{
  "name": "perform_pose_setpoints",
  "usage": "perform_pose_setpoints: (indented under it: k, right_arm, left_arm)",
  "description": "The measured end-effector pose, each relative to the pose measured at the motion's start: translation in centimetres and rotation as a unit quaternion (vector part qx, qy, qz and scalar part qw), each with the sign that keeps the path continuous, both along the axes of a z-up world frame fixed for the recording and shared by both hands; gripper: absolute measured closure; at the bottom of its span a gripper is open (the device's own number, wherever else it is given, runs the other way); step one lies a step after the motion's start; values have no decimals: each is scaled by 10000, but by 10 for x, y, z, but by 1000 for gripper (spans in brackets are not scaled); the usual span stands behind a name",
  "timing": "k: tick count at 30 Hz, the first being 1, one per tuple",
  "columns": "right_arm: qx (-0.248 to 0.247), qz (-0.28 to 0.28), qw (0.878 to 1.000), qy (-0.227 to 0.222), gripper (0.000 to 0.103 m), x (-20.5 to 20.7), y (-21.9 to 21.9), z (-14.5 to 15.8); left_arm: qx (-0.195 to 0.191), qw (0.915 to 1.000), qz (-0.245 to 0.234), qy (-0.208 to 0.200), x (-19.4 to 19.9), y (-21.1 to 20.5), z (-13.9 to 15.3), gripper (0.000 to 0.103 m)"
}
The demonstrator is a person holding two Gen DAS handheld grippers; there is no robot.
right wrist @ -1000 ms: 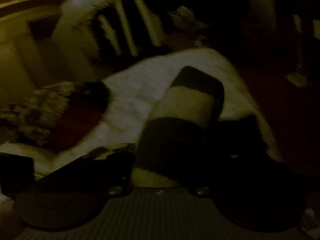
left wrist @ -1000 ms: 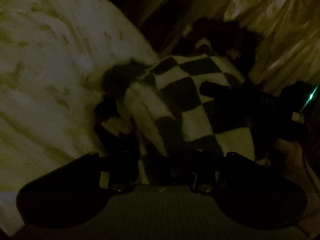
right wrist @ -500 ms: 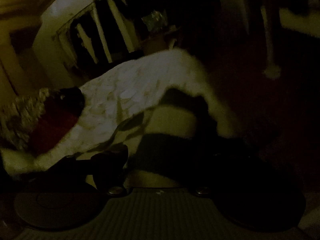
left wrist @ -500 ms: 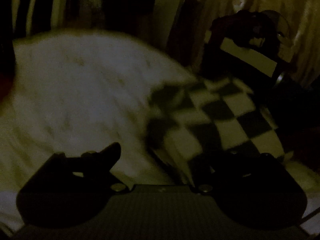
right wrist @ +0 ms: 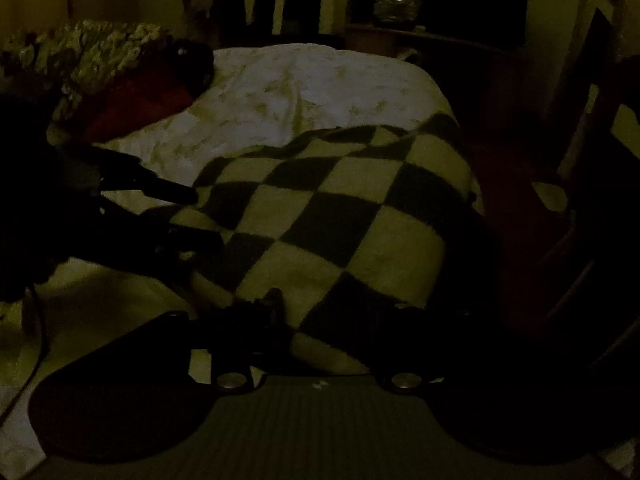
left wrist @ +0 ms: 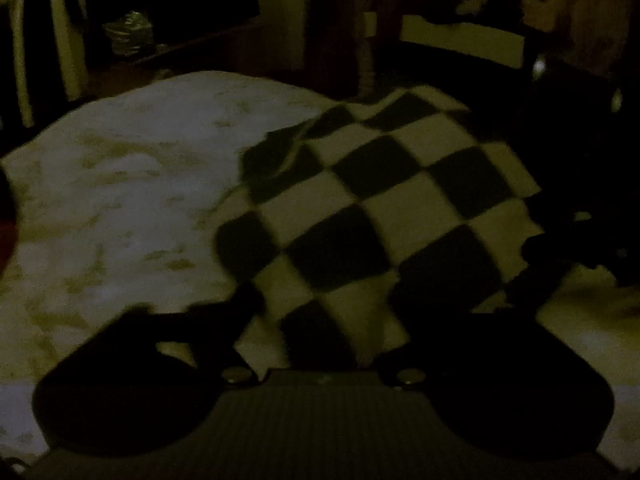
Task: Fold small clothes
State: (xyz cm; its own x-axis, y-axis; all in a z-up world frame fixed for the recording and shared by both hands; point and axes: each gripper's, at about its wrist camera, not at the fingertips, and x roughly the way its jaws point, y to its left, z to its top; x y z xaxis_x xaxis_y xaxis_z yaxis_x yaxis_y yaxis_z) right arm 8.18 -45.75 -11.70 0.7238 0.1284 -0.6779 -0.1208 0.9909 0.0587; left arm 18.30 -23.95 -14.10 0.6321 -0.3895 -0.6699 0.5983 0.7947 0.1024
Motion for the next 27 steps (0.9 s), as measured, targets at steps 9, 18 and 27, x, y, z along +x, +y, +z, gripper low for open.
perform_pose_setpoints:
  k: [9,18,27]
  right_arm:
    - [71,-14,9999,-84,0,-10,15,54]
    - [-1029,547,9914,588,0,-8,62,103]
    - [-1444,484,9821,1113,0,3,79,74]
  left_arm:
    - [295,9980,-377,-410,-37,14,66,0]
    - [901,9908,-515,-872,-72,12,116,0]
    - [457,9988,-109,-135,-57,25,105,0]
